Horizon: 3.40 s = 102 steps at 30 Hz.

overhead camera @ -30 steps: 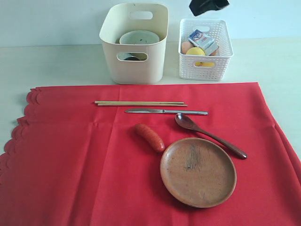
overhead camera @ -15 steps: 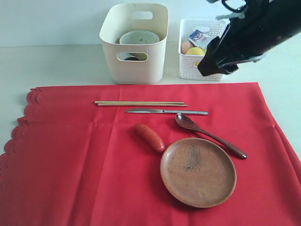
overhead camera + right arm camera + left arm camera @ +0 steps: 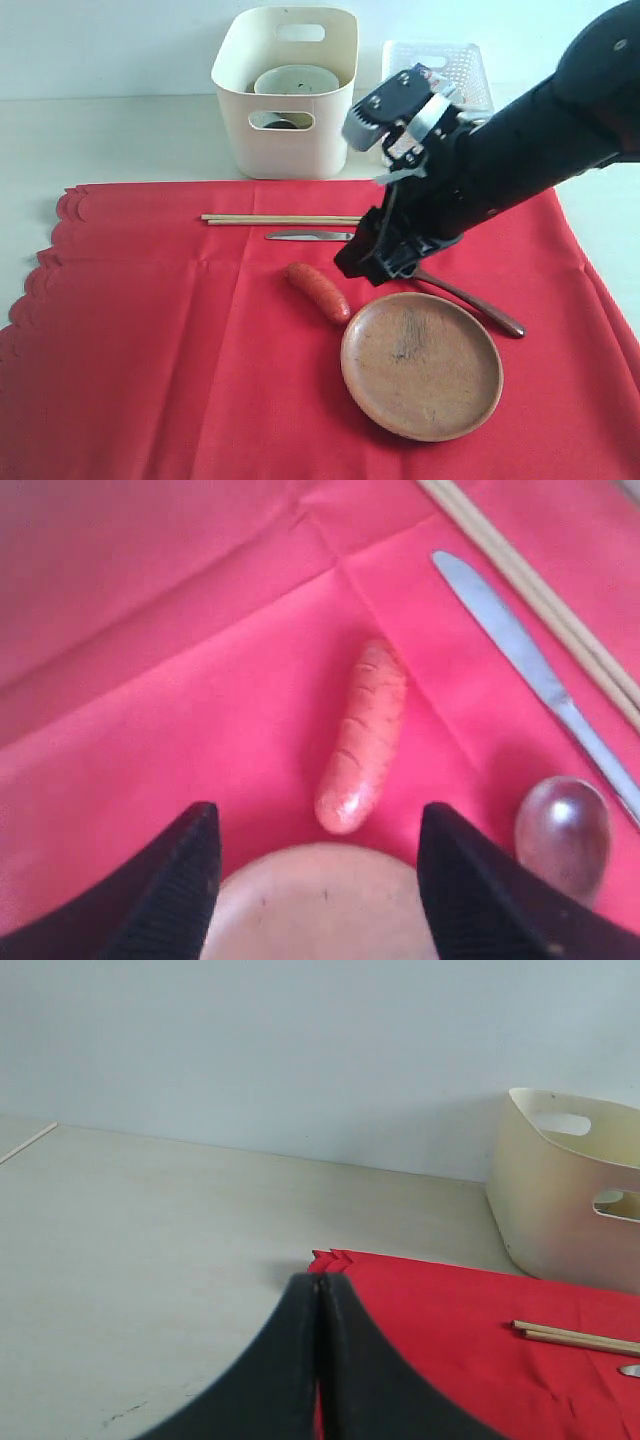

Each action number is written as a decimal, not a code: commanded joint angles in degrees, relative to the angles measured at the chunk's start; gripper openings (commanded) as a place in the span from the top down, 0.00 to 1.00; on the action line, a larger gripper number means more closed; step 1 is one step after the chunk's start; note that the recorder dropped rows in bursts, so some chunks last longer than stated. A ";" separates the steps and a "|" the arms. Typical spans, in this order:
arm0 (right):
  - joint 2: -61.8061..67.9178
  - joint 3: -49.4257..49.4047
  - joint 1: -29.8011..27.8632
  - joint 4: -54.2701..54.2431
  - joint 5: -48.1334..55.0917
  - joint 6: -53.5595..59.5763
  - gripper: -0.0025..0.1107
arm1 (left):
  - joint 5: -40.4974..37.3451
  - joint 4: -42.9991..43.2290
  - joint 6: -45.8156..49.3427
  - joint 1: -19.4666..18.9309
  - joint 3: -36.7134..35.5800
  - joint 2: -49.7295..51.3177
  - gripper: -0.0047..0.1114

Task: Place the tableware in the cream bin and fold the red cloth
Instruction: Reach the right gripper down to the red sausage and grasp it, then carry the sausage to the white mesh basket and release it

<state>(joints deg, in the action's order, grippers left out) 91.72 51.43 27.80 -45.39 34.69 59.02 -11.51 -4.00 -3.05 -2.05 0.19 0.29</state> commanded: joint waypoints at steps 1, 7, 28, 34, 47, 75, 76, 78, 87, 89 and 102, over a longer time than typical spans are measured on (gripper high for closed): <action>5.08 -0.21 4.32 -0.93 -8.16 1.16 0.48 | 0.13 -0.20 0.32 -0.10 -0.19 -0.29 0.96; 9.25 -0.21 7.56 -0.77 -16.17 1.27 0.48 | 0.13 -0.20 0.32 -0.10 -0.19 -0.29 0.96; 18.80 3.88 7.53 -0.75 -19.39 1.40 0.48 | 0.13 -0.20 0.32 -0.10 -0.19 -0.29 0.96; 21.59 4.41 7.53 -0.20 -18.24 2.86 0.49 | 0.13 -0.20 0.32 -0.10 -0.19 -0.29 0.96; 22.21 4.41 7.53 2.60 -16.91 2.33 0.90 | 0.13 -0.20 0.32 -0.10 -0.19 -0.29 0.96; -1.51 5.13 5.03 -3.01 -30.59 -5.23 0.98 | 0.13 -0.20 0.32 -0.10 -0.19 -0.29 0.96; -1.77 5.74 4.21 -3.01 -30.25 -5.23 0.98 | 0.13 -0.20 0.32 -0.10 -0.19 -0.29 0.96; -1.80 7.81 0.98 -3.01 -29.86 -5.60 0.98 | 0.13 -0.20 0.32 -0.10 -0.19 -0.29 0.96; -0.71 12.60 -10.16 -3.01 -30.08 -8.28 0.98 | 0.13 -0.20 0.32 -0.10 -0.19 -0.29 0.96; 0.59 12.74 -11.73 -3.59 -30.08 -8.28 0.98 | 0.13 -0.20 0.32 -0.10 -0.19 -0.29 0.96; 19.16 28.27 -13.93 -5.54 -30.00 -8.28 0.98 | 0.13 -0.20 0.32 -0.10 -0.19 -0.29 0.96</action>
<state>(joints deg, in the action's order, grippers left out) 108.71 76.85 14.07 -50.78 5.17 50.80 -11.51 -4.00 -3.05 -2.05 0.19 0.29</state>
